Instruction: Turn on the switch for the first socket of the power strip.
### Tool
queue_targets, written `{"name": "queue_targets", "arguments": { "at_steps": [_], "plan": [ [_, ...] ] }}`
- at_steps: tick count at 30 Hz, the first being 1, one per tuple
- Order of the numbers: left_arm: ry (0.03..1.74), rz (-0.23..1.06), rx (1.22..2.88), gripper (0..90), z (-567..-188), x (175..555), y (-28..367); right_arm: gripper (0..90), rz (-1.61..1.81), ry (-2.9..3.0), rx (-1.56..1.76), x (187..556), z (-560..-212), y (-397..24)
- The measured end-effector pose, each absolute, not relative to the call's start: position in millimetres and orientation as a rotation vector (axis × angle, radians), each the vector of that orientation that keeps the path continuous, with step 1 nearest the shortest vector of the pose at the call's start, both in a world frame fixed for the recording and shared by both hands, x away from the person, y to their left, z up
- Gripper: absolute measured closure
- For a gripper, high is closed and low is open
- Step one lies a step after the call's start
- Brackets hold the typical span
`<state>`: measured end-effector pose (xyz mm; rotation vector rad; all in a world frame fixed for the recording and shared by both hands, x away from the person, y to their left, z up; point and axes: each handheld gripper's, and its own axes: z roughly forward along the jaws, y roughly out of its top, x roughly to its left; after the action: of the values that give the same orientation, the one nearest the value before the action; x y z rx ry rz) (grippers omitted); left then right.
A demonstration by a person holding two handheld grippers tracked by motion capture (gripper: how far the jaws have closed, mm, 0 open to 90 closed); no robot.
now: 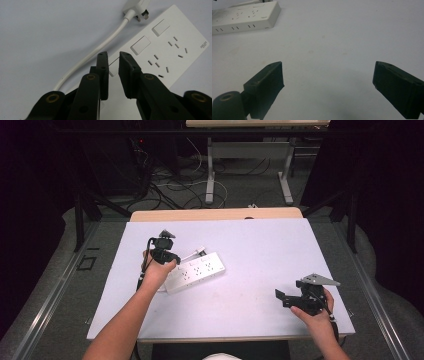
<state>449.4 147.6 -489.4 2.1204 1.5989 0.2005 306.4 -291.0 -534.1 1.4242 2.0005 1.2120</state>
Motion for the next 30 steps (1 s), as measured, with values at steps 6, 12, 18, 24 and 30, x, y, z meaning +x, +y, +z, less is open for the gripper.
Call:
{"name": "queue_targets", "arguments": {
  "at_steps": [6,12,18,24,30],
  "plan": [
    [1.612,0.197,2.129,82.6,-494,451,145,9.1,1.213,2.001,1.426,306,-534,-291],
    [1.62,0.197,2.146,84.0,-497,453,143,9.5,1.215,2.002,1.426,307,-534,-291],
    [1.62,0.2,2.164,84.9,-502,454,141,9.6,1.215,2.004,1.428,307,-535,-292],
    [1.633,0.198,2.171,85.4,-505,454,139,9.6,1.215,2.007,1.424,307,-535,-292],
    [1.627,0.198,2.164,86.5,-508,453,139,9.7,1.217,2.01,1.43,307,-535,-292]
  ]
}}
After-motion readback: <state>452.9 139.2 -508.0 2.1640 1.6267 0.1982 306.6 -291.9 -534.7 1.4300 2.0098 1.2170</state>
